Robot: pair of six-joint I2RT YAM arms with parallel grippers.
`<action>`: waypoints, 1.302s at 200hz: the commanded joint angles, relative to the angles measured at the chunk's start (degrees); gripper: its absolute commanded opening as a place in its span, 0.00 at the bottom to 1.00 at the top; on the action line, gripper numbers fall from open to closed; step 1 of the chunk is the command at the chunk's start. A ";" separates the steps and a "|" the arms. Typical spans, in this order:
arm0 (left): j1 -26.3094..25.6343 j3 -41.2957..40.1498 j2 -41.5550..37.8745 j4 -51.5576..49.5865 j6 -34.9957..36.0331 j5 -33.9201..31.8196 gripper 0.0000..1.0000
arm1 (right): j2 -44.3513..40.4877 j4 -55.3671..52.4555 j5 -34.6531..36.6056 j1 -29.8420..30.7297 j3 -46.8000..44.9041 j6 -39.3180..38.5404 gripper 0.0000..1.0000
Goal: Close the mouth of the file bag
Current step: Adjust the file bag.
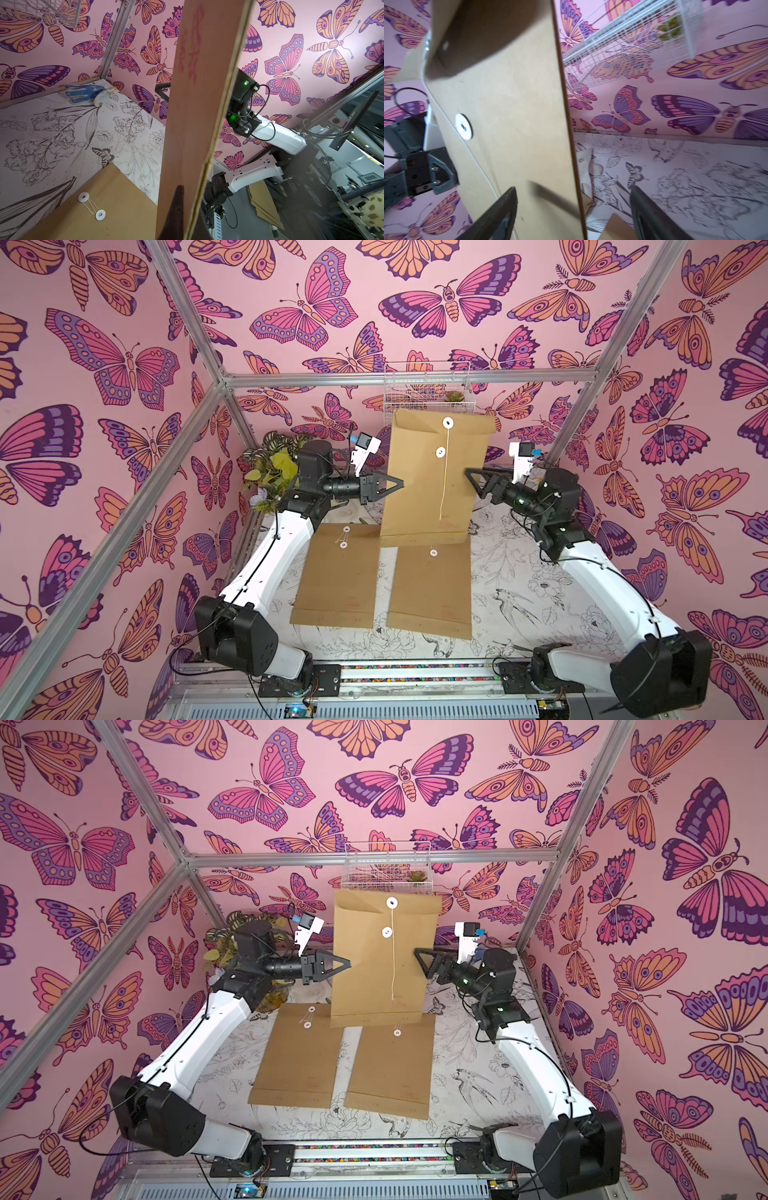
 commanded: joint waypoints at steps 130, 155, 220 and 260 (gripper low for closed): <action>0.21 9.61 9.68 4.27 0.95 6.30 0.44 | 4.38 22.54 -22.64 -0.17 -0.05 18.12 0.00; -1.16 10.36 12.10 6.16 0.05 6.91 0.36 | 5.54 22.65 -22.09 -0.17 0.80 19.23 0.00; 0.54 7.08 14.71 25.43 -16.51 5.75 0.00 | 5.39 9.47 -15.35 -0.88 2.63 14.43 0.18; 2.34 4.53 14.03 28.91 -21.13 1.39 0.00 | 1.00 1.30 -3.19 -2.79 -1.42 12.45 0.51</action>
